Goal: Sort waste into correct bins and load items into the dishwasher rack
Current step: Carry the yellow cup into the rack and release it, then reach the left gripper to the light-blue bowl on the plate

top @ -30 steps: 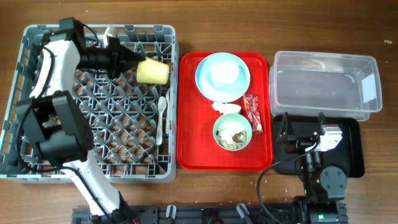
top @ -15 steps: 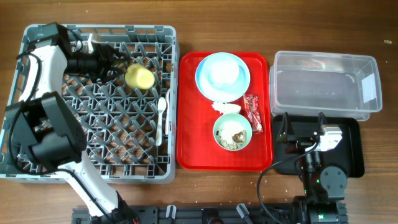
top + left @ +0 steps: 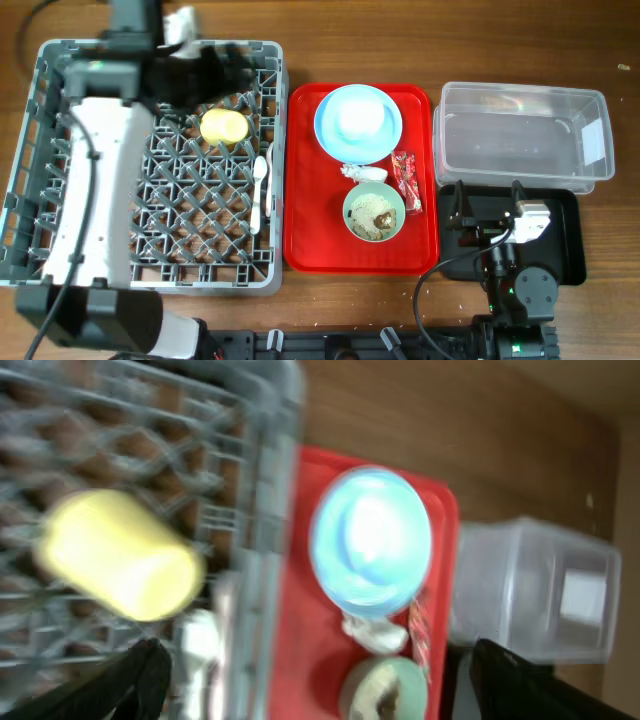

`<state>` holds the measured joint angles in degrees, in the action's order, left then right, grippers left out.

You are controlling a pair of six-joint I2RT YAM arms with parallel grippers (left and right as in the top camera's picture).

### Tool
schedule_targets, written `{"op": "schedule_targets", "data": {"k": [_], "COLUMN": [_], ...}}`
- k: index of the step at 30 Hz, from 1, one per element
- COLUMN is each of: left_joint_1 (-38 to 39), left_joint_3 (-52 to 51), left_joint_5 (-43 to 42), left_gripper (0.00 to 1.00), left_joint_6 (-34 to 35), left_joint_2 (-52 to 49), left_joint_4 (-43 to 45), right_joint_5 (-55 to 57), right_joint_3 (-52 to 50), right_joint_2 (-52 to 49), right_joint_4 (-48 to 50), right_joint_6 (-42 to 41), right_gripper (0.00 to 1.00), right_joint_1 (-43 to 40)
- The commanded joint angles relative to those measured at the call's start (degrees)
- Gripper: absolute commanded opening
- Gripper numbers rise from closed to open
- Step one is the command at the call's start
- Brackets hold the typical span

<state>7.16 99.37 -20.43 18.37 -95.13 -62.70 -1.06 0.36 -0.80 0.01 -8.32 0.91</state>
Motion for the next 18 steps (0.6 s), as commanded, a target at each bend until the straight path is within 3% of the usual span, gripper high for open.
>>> {"op": "schedule_targets", "data": {"k": [1, 3, 9, 15, 18], "left_joint_1": [10.91, 18.84, 32.52, 34.56, 34.49], "left_joint_3": [-0.28, -0.28, -0.28, -0.28, -0.31], "left_joint_5": [3.15, 7.48, 23.15, 30.58, 30.47], "left_gripper": [0.46, 0.39, 0.41, 0.40, 0.31], "left_joint_6": [0.33, 0.33, 0.31, 0.13, 0.15], "left_joint_2": [-3.82, -8.00, -21.33, -30.73, -32.20], "left_joint_4": [4.33, 9.27, 25.75, 35.10, 35.52], "right_joint_5": [0.52, 0.52, 0.52, 0.52, 0.52], "right_joint_3": [-0.07, -0.07, -0.07, -0.07, -0.07], "right_joint_2": [0.26, 0.26, 0.26, 0.26, 0.26], "right_joint_4": [0.33, 0.33, 0.33, 0.33, 0.33], "right_joint_6": [-0.68, -0.70, -0.68, -0.68, -0.70], "right_gripper": [1.00, 1.00, 1.00, 1.00, 1.00], "right_joint_1": [-0.28, -0.28, -0.28, -0.28, -0.28]}}
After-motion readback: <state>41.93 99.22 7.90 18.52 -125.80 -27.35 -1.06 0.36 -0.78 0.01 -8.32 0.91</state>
